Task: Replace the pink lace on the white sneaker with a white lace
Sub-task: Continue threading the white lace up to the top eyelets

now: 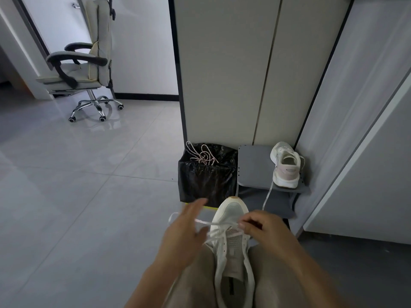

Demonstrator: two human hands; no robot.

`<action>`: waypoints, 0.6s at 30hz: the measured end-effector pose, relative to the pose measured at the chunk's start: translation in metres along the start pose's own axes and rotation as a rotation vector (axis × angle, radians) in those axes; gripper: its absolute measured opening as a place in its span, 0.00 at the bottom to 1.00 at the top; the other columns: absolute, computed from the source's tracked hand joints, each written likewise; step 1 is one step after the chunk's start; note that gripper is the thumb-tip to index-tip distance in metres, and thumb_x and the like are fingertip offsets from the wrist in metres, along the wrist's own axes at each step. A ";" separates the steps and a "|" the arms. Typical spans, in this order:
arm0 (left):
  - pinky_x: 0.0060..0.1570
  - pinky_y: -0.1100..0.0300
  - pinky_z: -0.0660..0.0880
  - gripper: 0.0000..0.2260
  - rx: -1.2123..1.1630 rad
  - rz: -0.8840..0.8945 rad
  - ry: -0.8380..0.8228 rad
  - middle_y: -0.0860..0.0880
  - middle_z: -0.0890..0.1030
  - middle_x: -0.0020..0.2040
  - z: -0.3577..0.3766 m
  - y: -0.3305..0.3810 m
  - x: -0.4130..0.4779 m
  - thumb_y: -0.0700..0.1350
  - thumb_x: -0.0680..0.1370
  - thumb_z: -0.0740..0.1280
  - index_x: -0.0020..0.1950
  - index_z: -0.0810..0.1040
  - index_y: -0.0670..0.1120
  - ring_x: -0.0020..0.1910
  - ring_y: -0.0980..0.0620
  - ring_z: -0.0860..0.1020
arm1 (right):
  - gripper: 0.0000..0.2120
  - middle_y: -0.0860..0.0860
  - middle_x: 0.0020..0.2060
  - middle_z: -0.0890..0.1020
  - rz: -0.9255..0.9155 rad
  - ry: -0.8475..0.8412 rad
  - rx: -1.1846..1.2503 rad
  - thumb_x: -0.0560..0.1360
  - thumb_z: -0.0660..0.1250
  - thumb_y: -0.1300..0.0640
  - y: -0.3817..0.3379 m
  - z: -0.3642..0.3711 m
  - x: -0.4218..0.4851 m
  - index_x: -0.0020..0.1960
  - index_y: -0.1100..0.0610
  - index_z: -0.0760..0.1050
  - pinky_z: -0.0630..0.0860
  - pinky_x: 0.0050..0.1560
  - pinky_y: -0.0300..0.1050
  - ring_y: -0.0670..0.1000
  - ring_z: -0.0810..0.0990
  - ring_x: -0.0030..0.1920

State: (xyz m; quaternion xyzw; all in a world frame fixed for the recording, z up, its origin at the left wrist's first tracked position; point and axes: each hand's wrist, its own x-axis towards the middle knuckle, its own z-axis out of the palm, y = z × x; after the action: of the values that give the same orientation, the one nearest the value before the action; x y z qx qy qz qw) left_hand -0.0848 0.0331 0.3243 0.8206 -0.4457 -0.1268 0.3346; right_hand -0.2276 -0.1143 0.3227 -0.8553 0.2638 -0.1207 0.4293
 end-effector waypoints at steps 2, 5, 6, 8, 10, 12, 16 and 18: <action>0.44 0.70 0.70 0.20 -0.090 0.122 -0.110 0.55 0.75 0.58 0.021 0.021 0.000 0.42 0.76 0.66 0.66 0.69 0.53 0.37 0.62 0.73 | 0.03 0.42 0.35 0.80 -0.041 -0.010 -0.006 0.74 0.68 0.52 -0.009 0.013 0.003 0.42 0.47 0.79 0.74 0.43 0.37 0.41 0.78 0.39; 0.40 0.74 0.67 0.07 -0.074 0.081 -0.051 0.52 0.77 0.45 0.025 0.017 0.006 0.43 0.77 0.66 0.54 0.78 0.45 0.38 0.59 0.73 | 0.06 0.42 0.34 0.81 -0.034 -0.028 0.007 0.73 0.69 0.52 -0.009 0.013 0.004 0.39 0.42 0.76 0.75 0.42 0.37 0.41 0.79 0.38; 0.40 0.72 0.67 0.04 -0.080 0.058 -0.021 0.53 0.77 0.42 0.022 0.010 0.008 0.42 0.76 0.67 0.49 0.80 0.44 0.39 0.57 0.74 | 0.07 0.43 0.34 0.81 -0.016 -0.052 0.000 0.73 0.69 0.54 -0.005 0.008 0.003 0.40 0.42 0.76 0.74 0.43 0.37 0.41 0.79 0.38; 0.42 0.65 0.71 0.03 -0.108 0.029 0.016 0.53 0.78 0.38 0.016 -0.004 0.009 0.39 0.75 0.68 0.44 0.81 0.43 0.39 0.55 0.76 | 0.07 0.45 0.34 0.81 0.020 -0.095 0.009 0.74 0.68 0.55 0.003 -0.003 0.001 0.41 0.43 0.77 0.74 0.45 0.38 0.41 0.79 0.38; 0.45 0.62 0.72 0.04 -0.060 0.033 -0.012 0.52 0.80 0.43 0.014 -0.009 0.007 0.41 0.75 0.68 0.47 0.82 0.45 0.41 0.54 0.77 | 0.06 0.46 0.33 0.82 0.035 -0.065 0.060 0.73 0.69 0.55 0.009 -0.007 0.000 0.41 0.45 0.79 0.75 0.44 0.39 0.43 0.80 0.37; 0.49 0.63 0.71 0.11 0.041 0.071 -0.062 0.55 0.77 0.53 0.020 -0.003 0.006 0.46 0.75 0.67 0.58 0.78 0.50 0.48 0.55 0.76 | 0.06 0.46 0.32 0.82 0.029 -0.026 0.082 0.73 0.69 0.55 0.010 -0.003 0.001 0.40 0.45 0.79 0.74 0.41 0.37 0.42 0.78 0.35; 0.49 0.68 0.69 0.11 0.054 0.159 -0.076 0.55 0.78 0.56 0.037 0.014 0.006 0.48 0.78 0.64 0.60 0.76 0.51 0.47 0.57 0.74 | 0.07 0.46 0.34 0.81 0.038 -0.060 0.016 0.74 0.67 0.55 0.005 0.008 0.002 0.39 0.45 0.76 0.73 0.40 0.36 0.40 0.77 0.35; 0.46 0.71 0.68 0.08 0.015 0.152 -0.030 0.52 0.80 0.51 0.043 0.016 0.008 0.47 0.78 0.63 0.54 0.79 0.49 0.44 0.59 0.73 | 0.07 0.45 0.35 0.80 0.053 -0.057 0.043 0.75 0.67 0.55 0.004 0.009 -0.001 0.39 0.45 0.75 0.73 0.39 0.32 0.39 0.77 0.35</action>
State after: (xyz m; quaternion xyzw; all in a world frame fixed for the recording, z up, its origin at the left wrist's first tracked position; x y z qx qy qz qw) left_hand -0.1122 0.0021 0.3035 0.7849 -0.5126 -0.1097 0.3303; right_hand -0.2260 -0.1101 0.3139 -0.8417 0.2710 -0.0904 0.4582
